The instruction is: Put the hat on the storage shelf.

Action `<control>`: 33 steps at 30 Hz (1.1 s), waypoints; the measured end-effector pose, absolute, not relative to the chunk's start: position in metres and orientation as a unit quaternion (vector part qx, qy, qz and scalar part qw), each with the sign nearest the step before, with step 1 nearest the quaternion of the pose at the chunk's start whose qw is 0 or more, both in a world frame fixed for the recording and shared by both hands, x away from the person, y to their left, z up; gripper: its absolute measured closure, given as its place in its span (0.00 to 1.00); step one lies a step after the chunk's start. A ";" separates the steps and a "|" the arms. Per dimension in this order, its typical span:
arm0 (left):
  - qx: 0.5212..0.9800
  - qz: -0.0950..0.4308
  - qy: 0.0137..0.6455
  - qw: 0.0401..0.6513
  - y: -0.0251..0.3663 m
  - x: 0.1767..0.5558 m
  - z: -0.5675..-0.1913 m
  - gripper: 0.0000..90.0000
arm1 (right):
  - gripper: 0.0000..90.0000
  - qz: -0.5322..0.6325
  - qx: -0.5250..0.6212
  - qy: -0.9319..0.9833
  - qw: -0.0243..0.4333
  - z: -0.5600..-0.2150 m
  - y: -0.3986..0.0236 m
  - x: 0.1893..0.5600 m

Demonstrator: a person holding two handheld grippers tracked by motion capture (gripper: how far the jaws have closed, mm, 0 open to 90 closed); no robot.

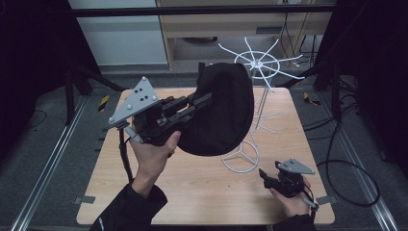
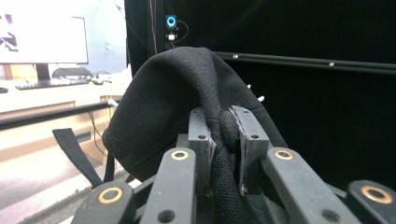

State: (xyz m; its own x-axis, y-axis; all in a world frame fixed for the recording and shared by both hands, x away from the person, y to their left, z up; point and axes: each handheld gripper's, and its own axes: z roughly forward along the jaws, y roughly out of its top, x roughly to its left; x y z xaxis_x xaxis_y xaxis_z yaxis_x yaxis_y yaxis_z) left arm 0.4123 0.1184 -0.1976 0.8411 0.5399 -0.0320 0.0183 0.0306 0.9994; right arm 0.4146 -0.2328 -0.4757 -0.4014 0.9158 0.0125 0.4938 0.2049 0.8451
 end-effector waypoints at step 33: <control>0.711 0.170 0.246 0.637 0.121 0.437 -0.254 0.84 | 0.34 0.401 0.479 0.736 0.261 -0.477 -0.232 0.415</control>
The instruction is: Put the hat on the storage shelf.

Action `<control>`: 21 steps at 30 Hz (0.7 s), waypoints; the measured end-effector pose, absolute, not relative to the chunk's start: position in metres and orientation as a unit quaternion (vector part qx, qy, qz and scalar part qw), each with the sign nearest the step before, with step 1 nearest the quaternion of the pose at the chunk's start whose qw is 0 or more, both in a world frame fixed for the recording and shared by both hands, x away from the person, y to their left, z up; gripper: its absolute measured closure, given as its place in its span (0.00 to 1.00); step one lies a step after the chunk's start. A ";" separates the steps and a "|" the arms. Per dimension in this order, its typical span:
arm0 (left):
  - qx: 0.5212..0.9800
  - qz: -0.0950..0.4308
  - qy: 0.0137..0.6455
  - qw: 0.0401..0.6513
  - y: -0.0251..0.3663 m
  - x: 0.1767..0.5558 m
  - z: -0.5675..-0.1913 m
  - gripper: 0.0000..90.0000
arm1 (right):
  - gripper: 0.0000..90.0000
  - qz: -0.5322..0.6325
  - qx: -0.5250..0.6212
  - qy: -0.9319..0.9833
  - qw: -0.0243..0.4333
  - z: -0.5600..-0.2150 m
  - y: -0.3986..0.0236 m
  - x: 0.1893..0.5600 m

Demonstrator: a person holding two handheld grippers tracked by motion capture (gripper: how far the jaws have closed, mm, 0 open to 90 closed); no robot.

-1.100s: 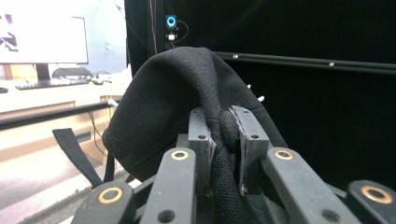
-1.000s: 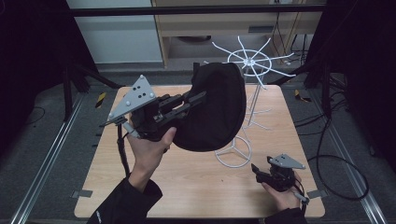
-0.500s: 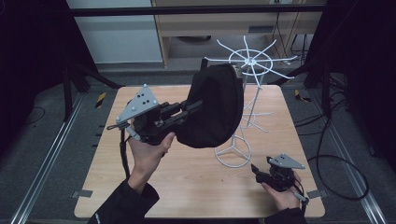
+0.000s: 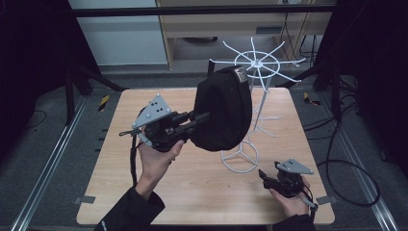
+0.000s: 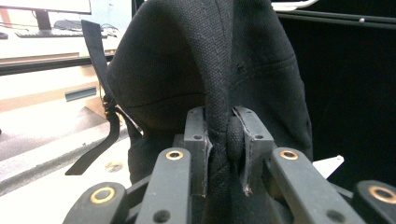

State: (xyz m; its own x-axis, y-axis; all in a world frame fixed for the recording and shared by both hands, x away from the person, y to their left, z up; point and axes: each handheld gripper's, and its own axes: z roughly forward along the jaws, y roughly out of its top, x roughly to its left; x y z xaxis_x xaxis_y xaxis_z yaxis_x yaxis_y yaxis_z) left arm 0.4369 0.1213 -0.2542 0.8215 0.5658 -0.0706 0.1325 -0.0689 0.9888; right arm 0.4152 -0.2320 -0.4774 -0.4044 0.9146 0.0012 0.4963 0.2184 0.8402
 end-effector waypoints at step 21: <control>0.714 0.192 0.253 0.624 0.151 0.415 -0.268 0.50 | 0.34 0.403 0.481 0.733 0.262 -0.477 -0.232 0.415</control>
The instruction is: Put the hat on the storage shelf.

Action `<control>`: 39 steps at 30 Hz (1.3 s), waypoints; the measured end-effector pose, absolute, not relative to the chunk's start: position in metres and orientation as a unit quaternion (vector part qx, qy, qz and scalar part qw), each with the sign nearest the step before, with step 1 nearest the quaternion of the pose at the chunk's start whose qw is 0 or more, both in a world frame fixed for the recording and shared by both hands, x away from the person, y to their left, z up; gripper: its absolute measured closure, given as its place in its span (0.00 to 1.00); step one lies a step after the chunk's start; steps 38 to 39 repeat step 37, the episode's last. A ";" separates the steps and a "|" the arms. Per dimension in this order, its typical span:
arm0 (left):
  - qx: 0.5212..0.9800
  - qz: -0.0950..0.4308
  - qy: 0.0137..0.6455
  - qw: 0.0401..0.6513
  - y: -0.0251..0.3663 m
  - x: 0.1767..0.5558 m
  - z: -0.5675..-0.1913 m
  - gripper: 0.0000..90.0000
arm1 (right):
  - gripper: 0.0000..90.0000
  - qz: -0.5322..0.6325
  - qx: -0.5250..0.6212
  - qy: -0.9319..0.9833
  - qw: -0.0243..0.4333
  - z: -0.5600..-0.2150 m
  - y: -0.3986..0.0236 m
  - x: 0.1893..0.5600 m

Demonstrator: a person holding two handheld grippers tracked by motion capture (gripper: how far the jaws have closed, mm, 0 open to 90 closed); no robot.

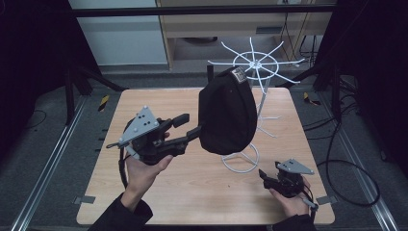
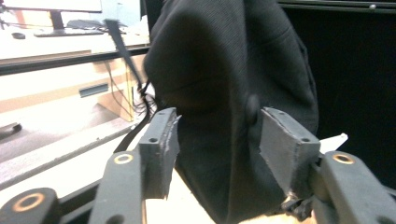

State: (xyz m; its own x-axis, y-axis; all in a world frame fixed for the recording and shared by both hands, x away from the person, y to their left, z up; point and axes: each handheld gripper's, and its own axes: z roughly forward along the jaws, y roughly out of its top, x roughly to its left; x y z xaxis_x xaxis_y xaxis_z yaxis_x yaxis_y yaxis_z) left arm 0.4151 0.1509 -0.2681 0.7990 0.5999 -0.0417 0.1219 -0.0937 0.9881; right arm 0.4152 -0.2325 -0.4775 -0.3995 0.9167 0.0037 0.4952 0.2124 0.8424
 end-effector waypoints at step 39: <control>0.712 0.236 0.503 0.429 0.307 0.442 -0.468 0.32 | 0.19 0.394 0.502 0.721 0.270 -0.485 -0.242 0.420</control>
